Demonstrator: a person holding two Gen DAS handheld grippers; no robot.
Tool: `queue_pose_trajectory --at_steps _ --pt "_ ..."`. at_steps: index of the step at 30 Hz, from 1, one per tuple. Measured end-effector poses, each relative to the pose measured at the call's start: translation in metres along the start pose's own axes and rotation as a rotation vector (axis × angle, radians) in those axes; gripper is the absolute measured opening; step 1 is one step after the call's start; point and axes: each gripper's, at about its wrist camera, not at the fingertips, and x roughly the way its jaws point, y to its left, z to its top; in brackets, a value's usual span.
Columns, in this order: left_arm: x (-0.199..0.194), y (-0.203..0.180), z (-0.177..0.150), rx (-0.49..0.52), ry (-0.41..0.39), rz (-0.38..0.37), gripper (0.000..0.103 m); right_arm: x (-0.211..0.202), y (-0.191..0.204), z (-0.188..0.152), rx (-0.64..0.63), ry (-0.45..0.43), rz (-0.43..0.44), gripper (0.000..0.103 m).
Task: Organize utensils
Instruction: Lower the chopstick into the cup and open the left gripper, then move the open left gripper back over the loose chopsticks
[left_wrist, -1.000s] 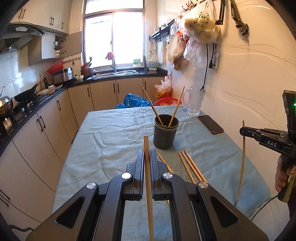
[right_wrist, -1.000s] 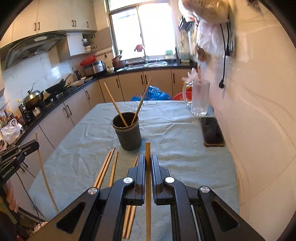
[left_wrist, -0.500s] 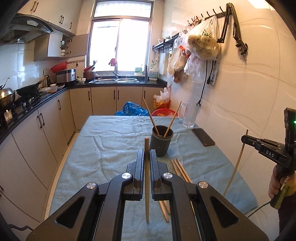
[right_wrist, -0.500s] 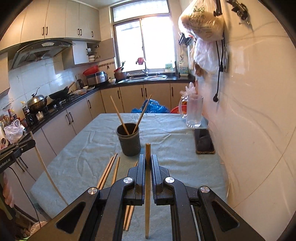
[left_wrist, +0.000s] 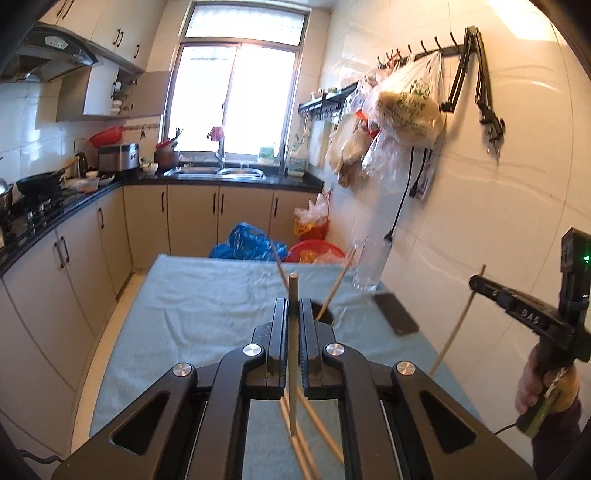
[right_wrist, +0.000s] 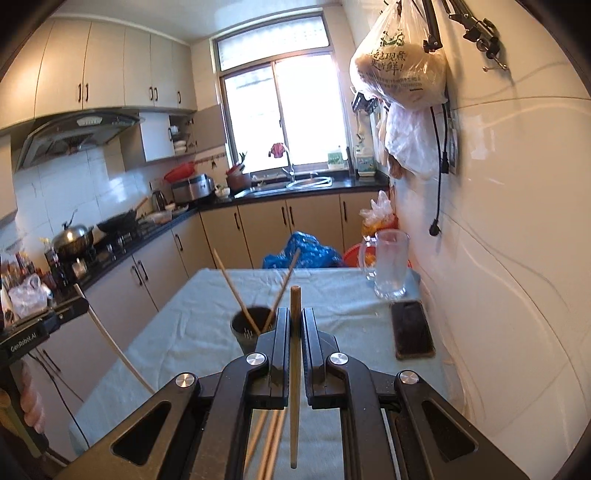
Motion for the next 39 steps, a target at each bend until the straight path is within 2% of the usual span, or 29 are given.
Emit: queue_pose_trajectory --at_steps 6,12,19,22,28,33,35,37,38,39 --pt "0.018 -0.009 0.045 0.005 -0.071 -0.009 0.005 0.027 0.001 0.036 0.070 -0.084 0.049 0.006" --pt "0.054 -0.024 0.085 0.002 -0.150 -0.024 0.005 0.063 0.003 0.062 0.154 -0.161 0.074 0.006" --pt "0.115 -0.020 0.101 -0.061 -0.125 -0.041 0.005 0.102 -0.002 0.071 0.218 -0.202 0.072 0.006" --pt "0.146 -0.013 0.094 -0.080 -0.080 -0.023 0.005 0.121 -0.005 0.066 0.219 -0.178 0.054 0.006" --pt "0.192 0.003 0.064 -0.105 0.049 0.019 0.005 0.165 -0.016 0.043 0.222 -0.042 0.034 0.007" --pt "0.200 0.013 0.053 -0.121 0.091 0.027 0.005 0.188 -0.018 0.027 0.222 0.029 0.030 0.007" --pt "0.195 0.014 0.051 -0.122 0.083 0.034 0.006 0.193 -0.018 0.023 0.222 0.045 0.028 0.008" --pt "0.189 0.015 0.051 -0.117 0.082 0.030 0.012 0.194 -0.019 0.020 0.229 0.050 0.019 0.010" --pt "0.184 0.016 0.050 -0.118 0.082 0.026 0.024 0.195 -0.020 0.019 0.235 0.057 0.019 0.015" --pt "0.179 0.017 0.049 -0.122 0.078 0.026 0.037 0.194 -0.021 0.019 0.242 0.059 0.021 0.025"
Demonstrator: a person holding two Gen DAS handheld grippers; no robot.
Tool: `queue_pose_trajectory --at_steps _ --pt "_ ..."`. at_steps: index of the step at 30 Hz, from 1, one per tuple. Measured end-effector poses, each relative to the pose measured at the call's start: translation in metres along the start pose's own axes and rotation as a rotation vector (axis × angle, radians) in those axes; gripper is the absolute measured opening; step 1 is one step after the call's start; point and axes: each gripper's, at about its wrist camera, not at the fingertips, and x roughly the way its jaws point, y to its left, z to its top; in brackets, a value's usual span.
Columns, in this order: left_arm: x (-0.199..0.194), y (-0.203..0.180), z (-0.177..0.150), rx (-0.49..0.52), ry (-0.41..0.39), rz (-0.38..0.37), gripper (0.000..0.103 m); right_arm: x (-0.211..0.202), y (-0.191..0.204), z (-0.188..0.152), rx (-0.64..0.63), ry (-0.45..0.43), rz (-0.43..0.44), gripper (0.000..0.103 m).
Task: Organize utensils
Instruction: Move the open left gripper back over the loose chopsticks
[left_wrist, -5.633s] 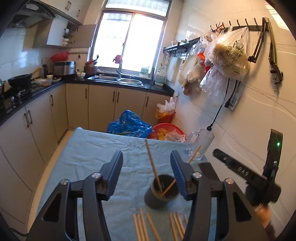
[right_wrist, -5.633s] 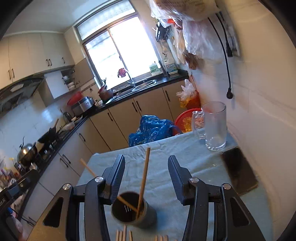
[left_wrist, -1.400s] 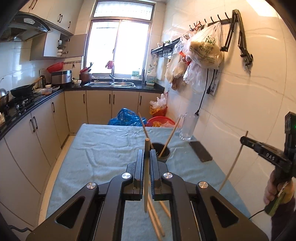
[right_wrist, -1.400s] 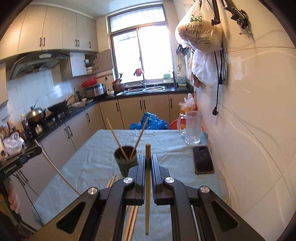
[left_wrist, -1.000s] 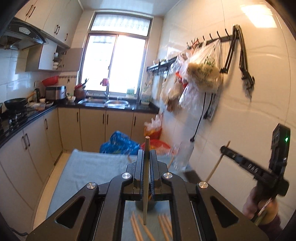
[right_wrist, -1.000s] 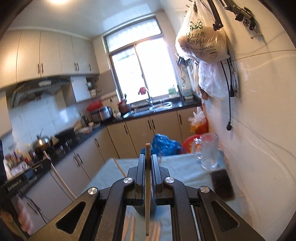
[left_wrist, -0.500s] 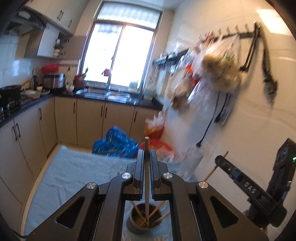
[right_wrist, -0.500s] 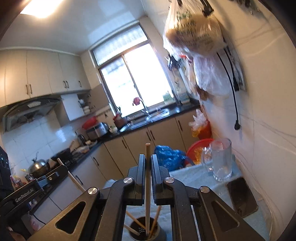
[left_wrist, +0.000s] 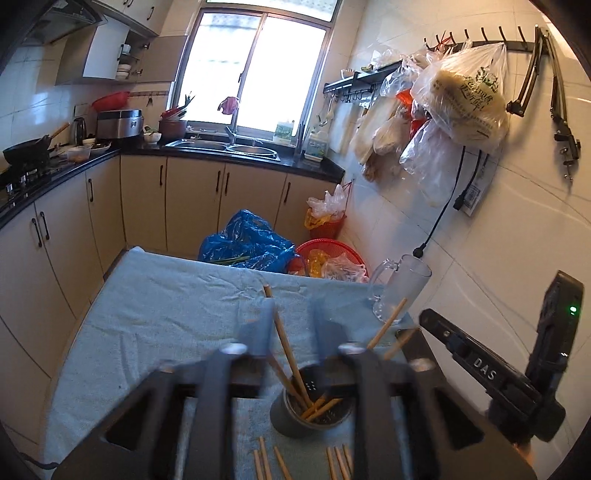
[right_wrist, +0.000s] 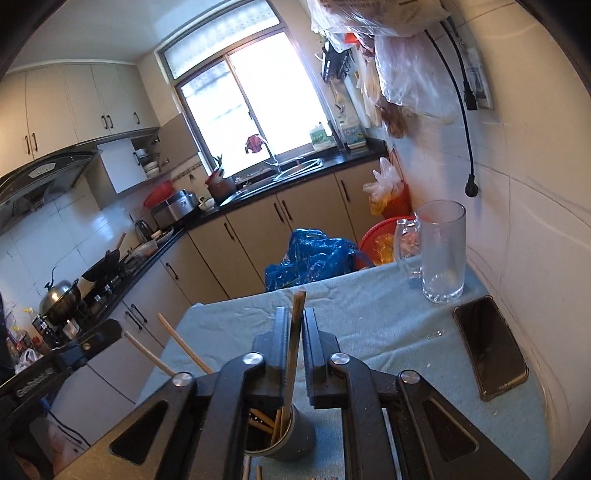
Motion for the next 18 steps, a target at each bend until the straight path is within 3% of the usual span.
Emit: queue_pose_trajectory --at_steps 1,2,8,14,18 --pt "-0.007 0.001 -0.001 -0.009 -0.013 0.004 0.040 -0.001 -0.001 0.001 0.004 -0.001 0.000 0.038" --pt "-0.015 0.003 -0.002 -0.013 -0.027 0.008 0.042 -0.006 -0.003 0.002 0.010 -0.010 -0.003 0.042" --pt "-0.063 0.010 -0.012 0.010 -0.076 0.046 0.047 -0.041 0.004 0.008 -0.027 -0.025 -0.020 0.044" --pt "-0.113 0.023 -0.033 0.033 -0.108 0.106 0.062 -0.082 0.010 0.001 -0.137 0.003 -0.075 0.058" --pt "-0.133 0.036 -0.051 0.051 -0.105 0.150 0.064 -0.108 0.005 -0.011 -0.242 0.039 -0.154 0.068"
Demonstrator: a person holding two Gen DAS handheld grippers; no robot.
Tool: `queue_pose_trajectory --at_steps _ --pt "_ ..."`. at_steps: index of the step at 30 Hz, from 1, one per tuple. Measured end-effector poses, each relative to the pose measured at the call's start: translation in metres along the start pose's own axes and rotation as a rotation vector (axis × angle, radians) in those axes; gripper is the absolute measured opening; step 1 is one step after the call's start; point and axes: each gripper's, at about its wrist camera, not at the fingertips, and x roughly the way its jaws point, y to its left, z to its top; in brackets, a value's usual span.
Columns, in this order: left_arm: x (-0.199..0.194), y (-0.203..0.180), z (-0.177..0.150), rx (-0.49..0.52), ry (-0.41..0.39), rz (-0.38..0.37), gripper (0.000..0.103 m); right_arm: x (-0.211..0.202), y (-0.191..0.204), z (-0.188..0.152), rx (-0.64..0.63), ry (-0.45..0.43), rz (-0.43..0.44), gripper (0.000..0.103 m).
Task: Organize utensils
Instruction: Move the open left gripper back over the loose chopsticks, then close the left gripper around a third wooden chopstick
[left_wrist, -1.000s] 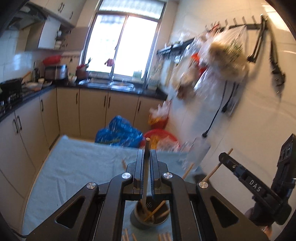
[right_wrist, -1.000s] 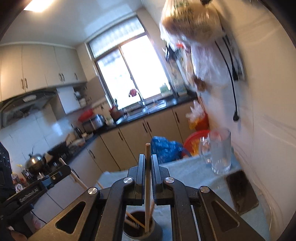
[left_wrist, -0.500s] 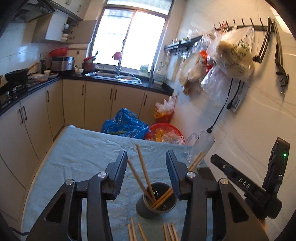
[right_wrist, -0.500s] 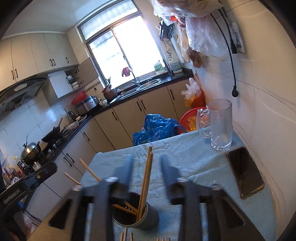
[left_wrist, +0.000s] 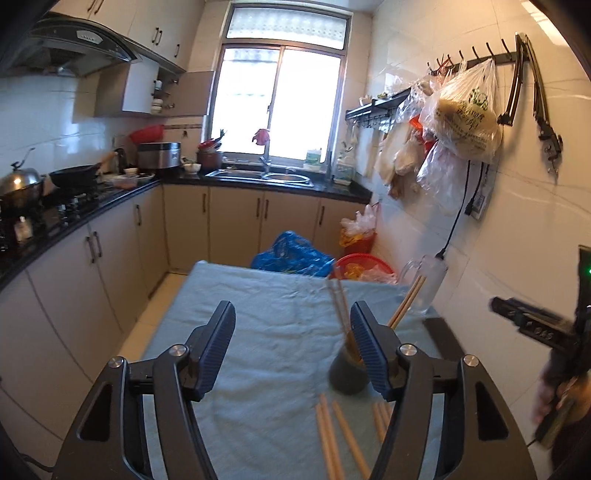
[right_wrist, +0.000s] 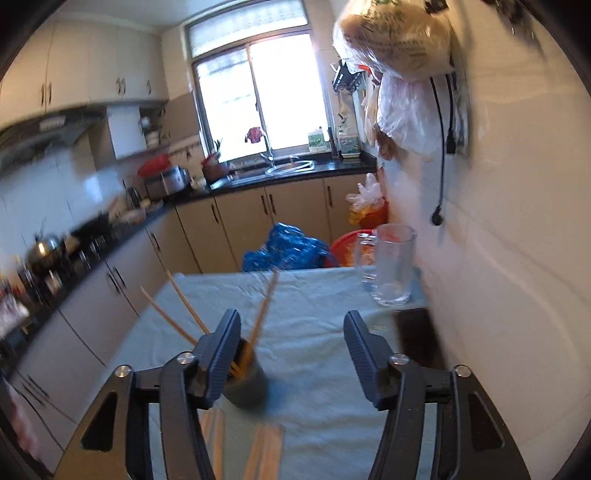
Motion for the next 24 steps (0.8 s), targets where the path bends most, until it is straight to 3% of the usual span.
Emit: queue_pose_trajectory --at_steps 5,11,13,16,18,24 --pt "-0.003 0.017 -0.031 -0.024 0.085 0.003 0.064 -0.005 -0.017 -0.044 -0.028 0.116 -0.052 0.071" --pt "0.034 0.009 -0.081 0.001 0.268 -0.066 0.063 0.021 -0.018 -0.117 0.013 0.291 0.040 0.070" --pt "0.052 0.001 -0.099 0.027 0.330 -0.072 0.055 0.033 -0.010 -0.140 0.011 0.342 0.071 0.052" --pt "0.085 -0.015 -0.129 0.077 0.456 -0.107 0.037 0.054 0.000 -0.163 0.004 0.408 0.116 0.039" --pt "0.102 -0.022 -0.143 0.085 0.513 -0.116 0.028 0.067 0.008 -0.173 -0.018 0.432 0.123 0.035" --pt "0.136 -0.029 -0.167 0.074 0.579 -0.137 0.025 0.092 0.020 -0.181 -0.047 0.451 0.118 0.035"
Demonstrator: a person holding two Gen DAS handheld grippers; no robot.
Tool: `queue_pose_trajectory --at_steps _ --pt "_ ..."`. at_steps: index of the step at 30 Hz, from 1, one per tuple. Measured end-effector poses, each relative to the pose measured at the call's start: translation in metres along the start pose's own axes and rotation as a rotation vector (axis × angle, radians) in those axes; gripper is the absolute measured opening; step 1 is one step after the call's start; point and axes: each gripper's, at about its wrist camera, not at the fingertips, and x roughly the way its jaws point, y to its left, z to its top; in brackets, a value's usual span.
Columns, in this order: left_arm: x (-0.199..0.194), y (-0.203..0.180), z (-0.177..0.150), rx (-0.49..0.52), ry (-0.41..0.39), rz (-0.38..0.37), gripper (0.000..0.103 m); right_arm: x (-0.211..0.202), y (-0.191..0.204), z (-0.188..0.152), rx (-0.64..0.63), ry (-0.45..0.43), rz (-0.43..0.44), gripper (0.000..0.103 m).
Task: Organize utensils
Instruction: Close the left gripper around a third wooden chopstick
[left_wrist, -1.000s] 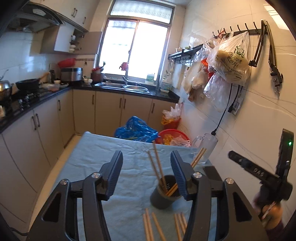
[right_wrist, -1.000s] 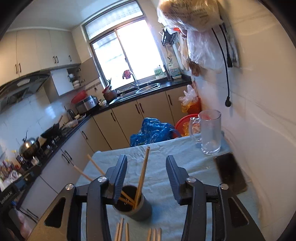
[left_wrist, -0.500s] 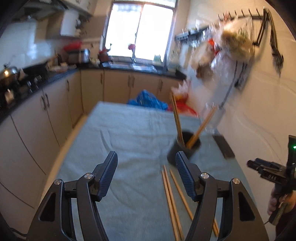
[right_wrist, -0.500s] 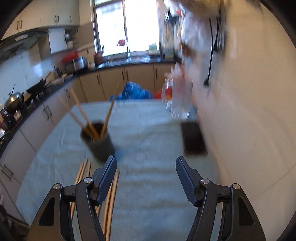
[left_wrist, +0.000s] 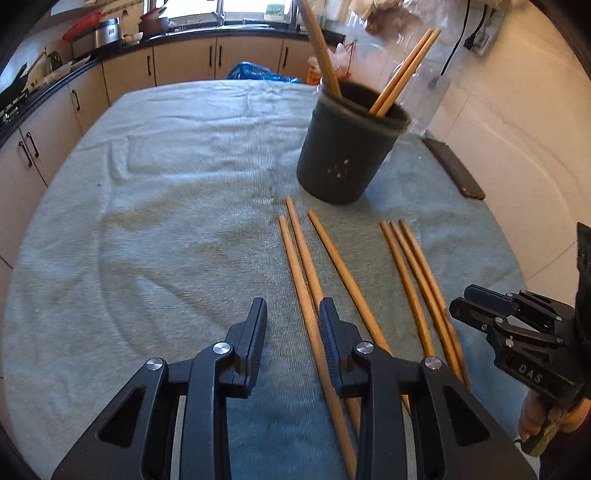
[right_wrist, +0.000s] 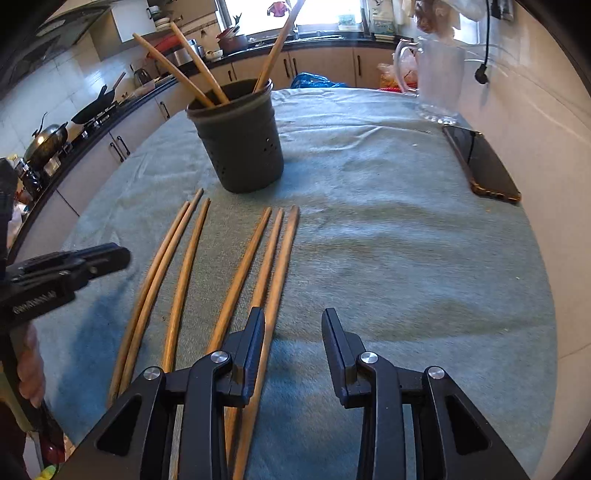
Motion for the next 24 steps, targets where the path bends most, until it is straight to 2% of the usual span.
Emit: queue_pose_trajectory --at_steps 3,12,15,17,19,22,24 --pt "0.015 -0.001 0.002 0.008 0.027 0.022 0.017 0.008 0.001 0.001 -0.003 0.011 0.000 0.035" --pt "0.026 -0.003 0.018 0.004 0.026 0.029 0.017 0.016 0.006 0.008 -0.002 0.009 -0.010 0.035" --pt "0.032 -0.007 0.022 0.016 0.033 0.057 0.015 0.018 0.006 0.011 0.009 0.009 -0.021 0.035" --pt "0.032 -0.010 0.022 0.029 0.033 0.084 0.009 0.019 0.006 0.013 0.018 0.006 -0.036 0.030" --pt "0.030 -0.007 0.021 0.018 0.039 0.076 0.009 0.019 0.002 0.013 0.037 0.006 -0.044 0.019" --pt "0.025 0.003 0.016 0.001 0.054 0.072 0.007 0.016 -0.009 0.012 0.084 0.013 -0.008 0.011" --pt "0.018 0.012 0.010 -0.007 0.071 0.072 0.007 0.013 -0.017 0.009 0.109 0.019 -0.005 0.010"
